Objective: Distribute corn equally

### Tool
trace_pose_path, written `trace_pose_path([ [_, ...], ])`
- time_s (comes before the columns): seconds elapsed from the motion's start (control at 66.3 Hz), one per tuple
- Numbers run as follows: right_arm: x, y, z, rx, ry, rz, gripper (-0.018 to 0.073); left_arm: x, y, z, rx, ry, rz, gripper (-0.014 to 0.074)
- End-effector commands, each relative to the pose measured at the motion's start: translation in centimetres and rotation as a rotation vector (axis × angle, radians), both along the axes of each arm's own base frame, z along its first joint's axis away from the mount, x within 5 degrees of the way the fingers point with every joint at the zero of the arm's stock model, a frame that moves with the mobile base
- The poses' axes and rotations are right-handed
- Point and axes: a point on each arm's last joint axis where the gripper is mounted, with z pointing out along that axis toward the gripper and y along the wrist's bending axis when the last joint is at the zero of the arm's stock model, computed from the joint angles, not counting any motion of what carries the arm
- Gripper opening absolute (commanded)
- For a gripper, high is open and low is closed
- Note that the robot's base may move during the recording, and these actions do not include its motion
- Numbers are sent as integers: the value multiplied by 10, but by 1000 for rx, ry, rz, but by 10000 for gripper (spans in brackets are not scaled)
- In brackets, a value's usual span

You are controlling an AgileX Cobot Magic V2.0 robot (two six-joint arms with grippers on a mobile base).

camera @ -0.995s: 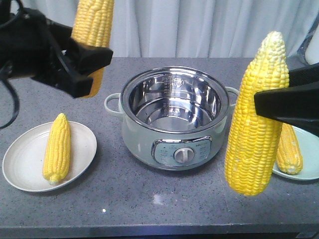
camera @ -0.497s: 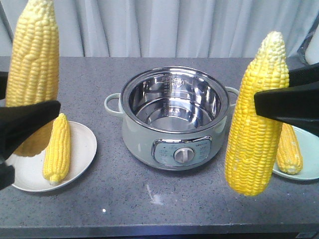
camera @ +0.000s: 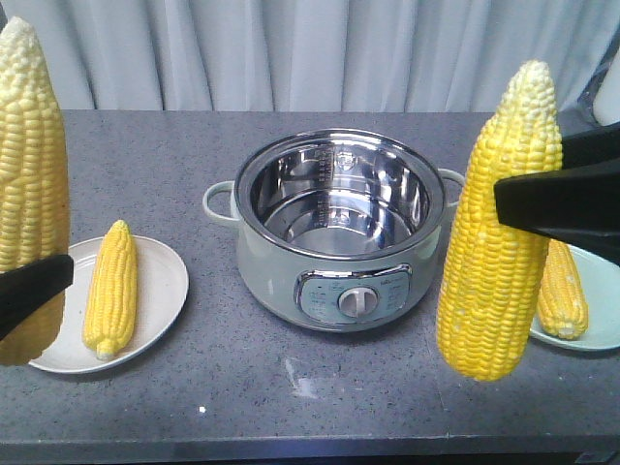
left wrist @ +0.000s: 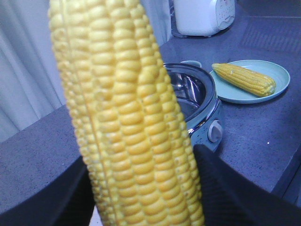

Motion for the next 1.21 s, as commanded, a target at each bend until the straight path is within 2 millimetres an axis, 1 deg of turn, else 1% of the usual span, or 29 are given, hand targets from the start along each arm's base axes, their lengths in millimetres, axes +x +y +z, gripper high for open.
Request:
trace_pose_path([
  [0.0, -2, 0, 13, 65, -64, -19, 204, 1, 2, 14, -69, -67, 29, 323],
  [1.191, -2, 0, 13, 65, -64, -19, 204, 1, 2, 14, -66, -63, 27, 323],
])
